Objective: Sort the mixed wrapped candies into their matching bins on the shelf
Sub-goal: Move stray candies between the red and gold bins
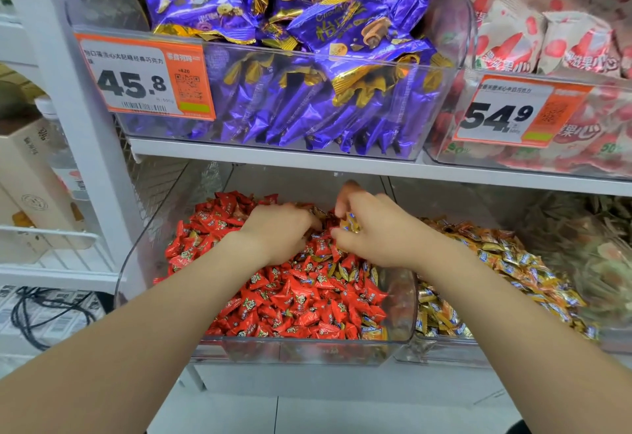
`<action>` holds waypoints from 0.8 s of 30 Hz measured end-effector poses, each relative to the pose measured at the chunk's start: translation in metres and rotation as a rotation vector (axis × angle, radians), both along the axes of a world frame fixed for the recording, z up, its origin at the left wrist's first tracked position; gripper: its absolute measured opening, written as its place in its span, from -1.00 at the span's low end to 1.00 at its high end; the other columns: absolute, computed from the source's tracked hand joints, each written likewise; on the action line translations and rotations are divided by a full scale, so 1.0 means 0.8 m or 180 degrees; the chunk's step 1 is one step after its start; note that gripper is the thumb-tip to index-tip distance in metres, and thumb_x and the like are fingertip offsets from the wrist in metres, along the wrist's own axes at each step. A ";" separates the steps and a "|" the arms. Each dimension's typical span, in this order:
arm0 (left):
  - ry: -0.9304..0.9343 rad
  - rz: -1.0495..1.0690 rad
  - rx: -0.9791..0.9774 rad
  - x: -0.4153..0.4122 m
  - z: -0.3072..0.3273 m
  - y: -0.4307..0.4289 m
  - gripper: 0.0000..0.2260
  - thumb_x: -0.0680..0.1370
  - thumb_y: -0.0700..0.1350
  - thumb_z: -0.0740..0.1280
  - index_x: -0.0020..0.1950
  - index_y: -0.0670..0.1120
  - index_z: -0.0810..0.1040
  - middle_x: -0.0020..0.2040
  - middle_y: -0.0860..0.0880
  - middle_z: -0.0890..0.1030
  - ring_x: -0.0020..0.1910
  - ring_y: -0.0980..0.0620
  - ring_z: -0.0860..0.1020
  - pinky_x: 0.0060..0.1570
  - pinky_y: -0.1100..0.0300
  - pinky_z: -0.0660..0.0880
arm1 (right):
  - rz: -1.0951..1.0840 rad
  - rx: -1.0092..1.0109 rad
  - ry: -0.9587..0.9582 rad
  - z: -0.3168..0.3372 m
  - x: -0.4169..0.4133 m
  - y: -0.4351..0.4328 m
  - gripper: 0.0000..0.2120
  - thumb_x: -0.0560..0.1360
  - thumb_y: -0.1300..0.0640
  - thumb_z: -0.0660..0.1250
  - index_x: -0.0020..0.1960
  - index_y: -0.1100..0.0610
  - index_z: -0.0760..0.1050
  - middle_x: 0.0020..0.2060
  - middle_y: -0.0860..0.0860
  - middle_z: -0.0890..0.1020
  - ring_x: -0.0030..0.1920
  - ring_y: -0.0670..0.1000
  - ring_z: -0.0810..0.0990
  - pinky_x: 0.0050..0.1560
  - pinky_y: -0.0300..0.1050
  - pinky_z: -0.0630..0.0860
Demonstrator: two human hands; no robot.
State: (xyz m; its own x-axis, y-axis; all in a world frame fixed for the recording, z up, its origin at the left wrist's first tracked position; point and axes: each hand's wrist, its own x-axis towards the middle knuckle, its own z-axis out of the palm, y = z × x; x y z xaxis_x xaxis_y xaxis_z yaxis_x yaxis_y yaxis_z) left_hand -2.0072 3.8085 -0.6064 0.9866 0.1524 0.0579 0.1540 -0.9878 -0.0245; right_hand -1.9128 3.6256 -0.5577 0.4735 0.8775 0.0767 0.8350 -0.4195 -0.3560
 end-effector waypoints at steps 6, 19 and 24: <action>-0.0024 0.0002 0.0050 0.007 -0.004 -0.001 -0.88 0.65 0.05 0.27 0.18 0.14 0.48 0.14 -0.01 0.62 0.11 -0.13 0.62 -0.19 0.09 0.39 | -0.0014 -0.0108 0.0084 0.009 -0.002 -0.004 -0.78 0.61 0.04 0.29 0.11 -0.01 0.70 -0.02 -0.08 0.74 0.04 -0.05 0.65 0.12 -0.09 0.55; -0.1328 -0.0323 -0.2680 -0.064 0.044 -0.059 -0.93 0.61 0.02 0.44 0.03 0.09 0.58 -0.15 0.11 0.66 -0.19 0.14 0.59 -0.13 0.14 0.49 | -0.0186 0.0423 0.0207 0.022 -0.043 -0.048 -0.75 0.72 -0.12 0.20 0.18 -0.01 0.56 -0.08 -0.05 0.66 0.02 0.04 0.63 0.01 0.02 0.51; -0.1369 -0.0101 -0.3303 -0.070 0.045 -0.109 -0.84 0.59 0.02 0.46 0.02 0.10 0.48 -0.22 0.08 0.62 -0.36 0.07 0.52 -0.29 0.04 0.48 | -0.0720 0.1083 0.0677 0.026 -0.046 -0.093 -0.74 0.65 -0.16 0.31 -0.09 -0.01 0.55 -0.31 -0.09 0.63 -0.25 -0.03 0.59 -0.19 -0.05 0.48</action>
State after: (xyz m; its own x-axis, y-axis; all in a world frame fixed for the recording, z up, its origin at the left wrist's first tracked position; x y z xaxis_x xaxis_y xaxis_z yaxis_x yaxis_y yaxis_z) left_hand -2.0629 3.7217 -0.5705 0.9195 0.3000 0.2542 -0.0740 -0.5029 0.8612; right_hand -1.9499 3.5516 -0.5367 0.6865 0.6921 0.2229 0.6296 -0.4123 -0.6585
